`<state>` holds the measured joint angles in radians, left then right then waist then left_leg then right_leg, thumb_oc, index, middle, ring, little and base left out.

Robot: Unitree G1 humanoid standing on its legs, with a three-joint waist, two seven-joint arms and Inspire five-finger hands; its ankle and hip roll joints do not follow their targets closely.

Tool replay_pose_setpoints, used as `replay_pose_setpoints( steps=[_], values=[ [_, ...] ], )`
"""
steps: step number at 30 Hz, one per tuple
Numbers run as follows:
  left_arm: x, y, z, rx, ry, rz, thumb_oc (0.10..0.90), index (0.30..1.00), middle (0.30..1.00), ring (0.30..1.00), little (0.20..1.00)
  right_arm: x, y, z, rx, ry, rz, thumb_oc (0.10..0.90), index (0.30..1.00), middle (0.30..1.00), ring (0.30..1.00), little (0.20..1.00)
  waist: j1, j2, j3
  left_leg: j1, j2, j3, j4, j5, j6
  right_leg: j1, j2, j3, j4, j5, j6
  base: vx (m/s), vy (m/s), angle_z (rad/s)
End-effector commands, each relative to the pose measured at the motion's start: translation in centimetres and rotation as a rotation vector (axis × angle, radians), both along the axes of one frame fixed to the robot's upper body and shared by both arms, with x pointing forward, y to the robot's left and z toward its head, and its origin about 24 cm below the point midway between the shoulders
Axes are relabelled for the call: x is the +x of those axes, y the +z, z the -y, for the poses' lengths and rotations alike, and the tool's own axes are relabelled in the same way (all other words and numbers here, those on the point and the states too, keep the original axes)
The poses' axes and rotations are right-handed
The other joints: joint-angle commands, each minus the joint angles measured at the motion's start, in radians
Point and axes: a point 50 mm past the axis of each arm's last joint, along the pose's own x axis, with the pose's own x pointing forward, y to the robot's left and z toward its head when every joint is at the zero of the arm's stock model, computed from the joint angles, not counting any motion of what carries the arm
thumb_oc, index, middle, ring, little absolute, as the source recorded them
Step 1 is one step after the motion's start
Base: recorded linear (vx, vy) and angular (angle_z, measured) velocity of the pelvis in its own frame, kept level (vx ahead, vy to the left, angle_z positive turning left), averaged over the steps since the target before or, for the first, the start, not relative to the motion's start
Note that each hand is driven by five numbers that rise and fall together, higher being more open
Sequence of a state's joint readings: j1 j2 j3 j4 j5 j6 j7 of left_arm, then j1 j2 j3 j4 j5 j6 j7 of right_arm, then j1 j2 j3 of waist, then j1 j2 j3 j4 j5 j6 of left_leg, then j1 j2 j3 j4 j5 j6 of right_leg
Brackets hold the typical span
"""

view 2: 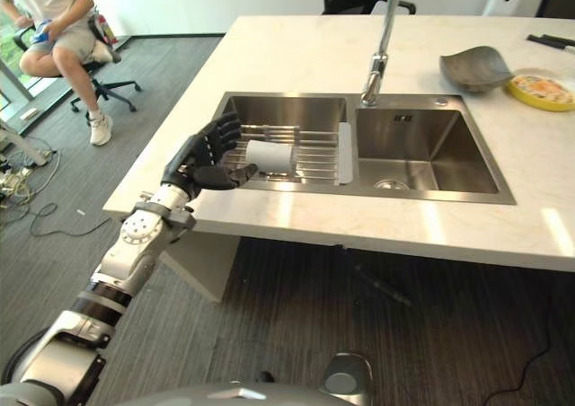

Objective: Place the dishes in the dishwasher.

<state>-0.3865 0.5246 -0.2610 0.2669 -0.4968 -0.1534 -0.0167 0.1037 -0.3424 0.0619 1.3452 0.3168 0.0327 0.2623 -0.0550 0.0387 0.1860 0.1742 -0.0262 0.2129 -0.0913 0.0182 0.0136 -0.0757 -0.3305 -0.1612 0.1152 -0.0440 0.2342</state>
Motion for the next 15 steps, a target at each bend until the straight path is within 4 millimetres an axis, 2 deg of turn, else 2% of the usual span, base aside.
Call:
replay_pose_setpoints(
  steps=[1,3,5,8,9,10,14,15],
  values=[
    [0.9,5.9,1.1,0.007,-0.016,0.282,0.8,0.9,0.9,0.9,0.9,-1.0,0.4,1.4,-0.041,0.002,-0.042,0.8,0.9,0.9,0.9,0.9,-0.01,0.008,-0.04,-0.053,0.021,0.015,0.073,-0.051,-0.065,0.079,0.038,-0.007,0.017,0.105,-0.004,0.14,-0.103,0.39],
    [1.1,5.8,1.3,0.05,-0.024,0.279,0.8,0.9,0.9,0.9,0.9,-1.5,0.3,1.0,-0.023,0.005,-0.059,0.8,0.9,0.9,0.9,0.9,-0.002,0.0,-0.058,-0.053,0.022,0.017,0.078,-0.052,-0.074,0.116,0.037,-0.034,-0.029,0.115,-0.002,0.12,-0.121,0.29],
    [1.5,5.7,1.4,0.156,-0.007,0.283,0.8,0.9,0.9,0.9,0.9,-2.3,0.3,0.9,-0.018,0.017,-0.082,0.8,0.9,0.9,0.9,0.9,0.004,-0.002,-0.075,-0.048,0.042,0.013,0.066,-0.037,-0.092,0.176,0.064,-0.07,-0.105,0.086,-0.011,0.1,-0.204,0.24],
    [1.8,5.7,1.5,0.247,-0.001,0.287,0.8,0.9,0.9,0.9,0.9,-2.3,0.2,0.8,-0.02,0.01,-0.077,0.8,0.9,0.9,0.9,0.9,0.002,0.0,-0.079,-0.04,0.059,0.005,0.042,-0.015,-0.107,0.211,0.086,-0.091,-0.149,0.077,-0.021,0.04,-0.142,0.05],
    [1.8,5.5,0.8,0.304,0.031,0.285,0.8,0.9,0.9,0.9,0.9,-2.6,-0.3,-1.1,0.028,0.011,-0.063,0.8,0.9,0.9,0.9,0.9,-0.004,0.0,-0.082,-0.033,0.076,0.011,0.015,0.006,-0.123,0.237,0.105,-0.107,-0.197,0.075,-0.025,0.02,-0.212,0.07],
    [1.9,5.4,0.5,0.352,0.045,0.279,0.8,0.9,0.9,0.9,0.9,-2.7,-0.5,-1.7,0.047,0.028,-0.06,0.8,0.9,0.9,0.9,0.9,-0.006,-0.002,-0.085,-0.032,0.087,0.014,0.006,0.015,-0.133,0.244,0.112,-0.115,-0.203,0.066,-0.028,0.01,-0.164,0.04],
    [2.0,5.8,0.1,0.409,0.062,0.292,0.8,0.9,0.9,0.9,0.9,-2.7,-0.7,-2.5,0.068,0.026,-0.044,0.8,0.9,0.9,0.9,0.9,-0.012,-0.005,-0.082,-0.036,0.098,0.009,0.004,0.019,-0.139,0.242,0.126,-0.108,-0.203,0.057,-0.034,-0.01,-0.111,0.01],
    [2.2,6.3,-0.2,0.476,0.075,0.313,0.8,0.9,0.9,0.9,0.9,-2.7,-0.8,-2.9,0.079,0.023,-0.031,0.8,0.9,0.9,0.9,0.9,-0.018,-0.004,-0.076,-0.038,0.105,0.01,0.008,0.023,-0.144,0.241,0.133,-0.112,-0.203,0.055,-0.04,-0.01,-0.107,0.02]
  ],
)
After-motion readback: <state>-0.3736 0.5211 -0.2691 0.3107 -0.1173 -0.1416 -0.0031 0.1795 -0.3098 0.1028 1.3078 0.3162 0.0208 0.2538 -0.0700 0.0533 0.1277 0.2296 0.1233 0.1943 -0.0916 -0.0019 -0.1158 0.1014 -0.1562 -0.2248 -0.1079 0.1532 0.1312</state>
